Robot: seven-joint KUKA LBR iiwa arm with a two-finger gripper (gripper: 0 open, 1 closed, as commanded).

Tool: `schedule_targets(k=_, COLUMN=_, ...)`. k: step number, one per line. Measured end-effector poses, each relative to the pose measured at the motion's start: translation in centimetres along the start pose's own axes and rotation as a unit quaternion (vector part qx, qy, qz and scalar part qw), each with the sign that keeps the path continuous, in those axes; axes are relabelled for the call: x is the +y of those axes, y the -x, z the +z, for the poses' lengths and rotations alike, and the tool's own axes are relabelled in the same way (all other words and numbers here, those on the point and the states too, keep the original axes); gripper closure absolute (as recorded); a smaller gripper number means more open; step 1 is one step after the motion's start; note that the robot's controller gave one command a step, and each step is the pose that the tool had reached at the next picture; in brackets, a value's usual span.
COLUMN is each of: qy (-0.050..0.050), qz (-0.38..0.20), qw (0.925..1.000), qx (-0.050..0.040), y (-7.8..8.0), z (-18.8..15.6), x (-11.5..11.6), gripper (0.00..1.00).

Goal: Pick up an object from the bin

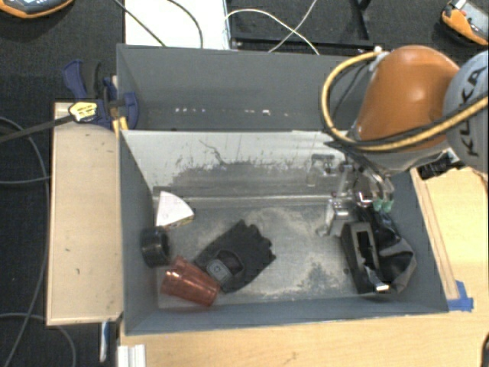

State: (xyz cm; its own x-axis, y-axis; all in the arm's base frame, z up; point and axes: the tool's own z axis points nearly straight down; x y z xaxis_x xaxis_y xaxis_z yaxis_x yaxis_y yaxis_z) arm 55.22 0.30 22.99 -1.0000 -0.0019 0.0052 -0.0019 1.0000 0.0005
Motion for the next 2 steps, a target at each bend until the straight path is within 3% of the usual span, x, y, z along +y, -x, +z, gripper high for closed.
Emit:
schedule_targets(k=1, qy=0.000, qz=0.000, qw=1.0000, qx=-0.0046, y=0.2, z=-0.5, x=0.0, gripper=0.00)
schedule_targets(k=2, qy=0.000, qz=-0.014, qw=0.9999, qx=-0.0042, y=-3.0, z=9.7, x=1.0, gripper=0.00)
